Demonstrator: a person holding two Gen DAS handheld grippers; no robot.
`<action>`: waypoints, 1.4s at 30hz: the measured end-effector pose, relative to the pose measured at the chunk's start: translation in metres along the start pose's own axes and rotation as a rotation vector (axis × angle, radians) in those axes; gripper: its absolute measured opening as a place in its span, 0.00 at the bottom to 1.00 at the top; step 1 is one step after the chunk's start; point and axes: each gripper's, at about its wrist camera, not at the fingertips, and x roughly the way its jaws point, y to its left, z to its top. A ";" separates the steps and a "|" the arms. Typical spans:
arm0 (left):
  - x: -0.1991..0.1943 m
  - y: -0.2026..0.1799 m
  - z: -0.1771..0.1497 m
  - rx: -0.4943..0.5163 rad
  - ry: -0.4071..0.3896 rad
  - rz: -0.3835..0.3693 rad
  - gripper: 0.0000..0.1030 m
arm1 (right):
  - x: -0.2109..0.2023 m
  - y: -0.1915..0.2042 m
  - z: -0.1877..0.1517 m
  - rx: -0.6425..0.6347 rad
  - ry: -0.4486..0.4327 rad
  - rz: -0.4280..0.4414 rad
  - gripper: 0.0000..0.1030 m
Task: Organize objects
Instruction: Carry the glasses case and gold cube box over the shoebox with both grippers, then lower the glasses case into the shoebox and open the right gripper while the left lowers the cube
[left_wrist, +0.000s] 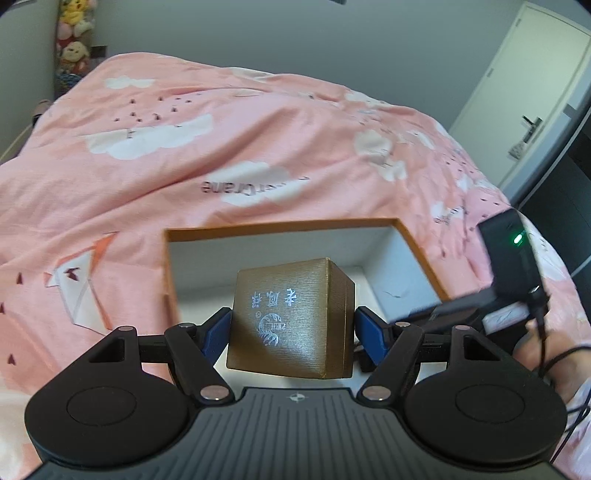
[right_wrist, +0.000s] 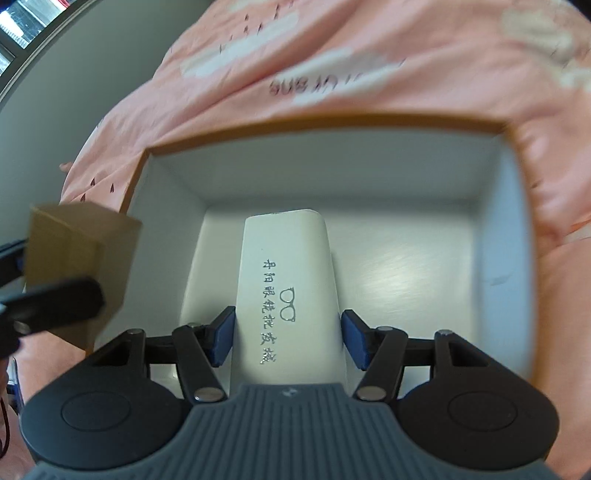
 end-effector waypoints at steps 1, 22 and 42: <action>0.001 0.003 0.000 -0.004 -0.001 0.005 0.80 | 0.009 0.003 0.001 0.011 0.018 0.018 0.61; 0.011 0.026 0.005 -0.025 0.013 0.030 0.80 | 0.081 0.060 0.007 0.002 0.179 0.085 0.65; 0.028 0.022 0.017 0.044 0.048 0.055 0.80 | 0.091 0.069 0.008 -0.054 0.215 0.178 0.43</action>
